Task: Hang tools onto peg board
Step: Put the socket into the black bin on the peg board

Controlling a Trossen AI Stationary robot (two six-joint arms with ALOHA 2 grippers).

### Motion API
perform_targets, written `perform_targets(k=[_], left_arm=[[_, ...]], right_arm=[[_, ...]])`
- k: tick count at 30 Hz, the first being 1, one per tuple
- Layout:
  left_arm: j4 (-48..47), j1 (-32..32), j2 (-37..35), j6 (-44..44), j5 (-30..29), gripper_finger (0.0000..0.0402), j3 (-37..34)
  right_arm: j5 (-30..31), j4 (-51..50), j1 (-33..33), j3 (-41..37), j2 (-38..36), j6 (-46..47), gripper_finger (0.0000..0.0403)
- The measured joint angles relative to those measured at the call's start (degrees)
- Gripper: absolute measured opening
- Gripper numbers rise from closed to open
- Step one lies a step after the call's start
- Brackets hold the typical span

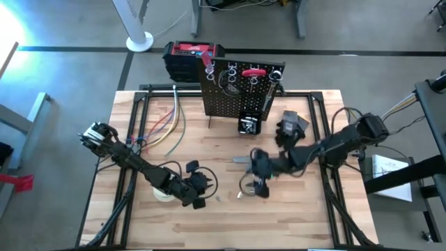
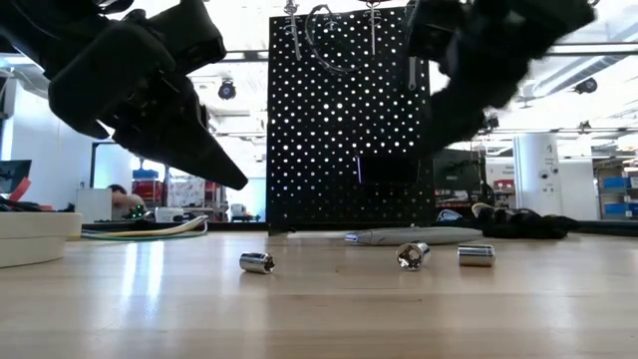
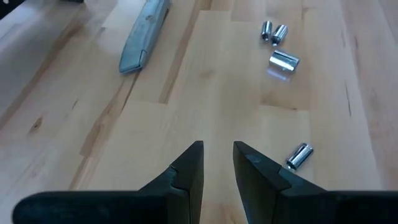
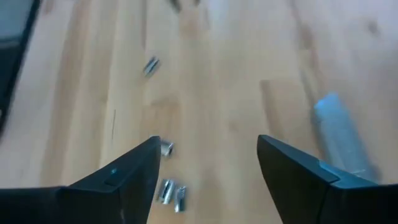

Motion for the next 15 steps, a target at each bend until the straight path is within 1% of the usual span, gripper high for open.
perform_targets(k=[5, 7, 12, 15], left_arm=[[0.5, 0.0, 1.0, -0.1, -0.1, 0.0077, 0.0], [0.5, 0.0, 1.8, -0.4, 0.1, 0.0077, 0.0], [0.6, 0.0, 3.4, -1.2, 0.3, 0.0077, 0.0], [1.3, 0.0, 4.0, -1.3, 0.4, 0.0077, 0.0]], right_arm=[[6.9, 0.1, 6.6, 0.0, 5.4, 6.4, 0.0238], [8.7, 0.2, 8.7, 0.0, 7.2, 8.8, 0.0234], [9.0, 1.0, 12.0, 0.0, 10.7, 12.7, 0.0222], [9.0, 1.0, 13.2, 0.0, 12.4, 12.7, 0.0213]])
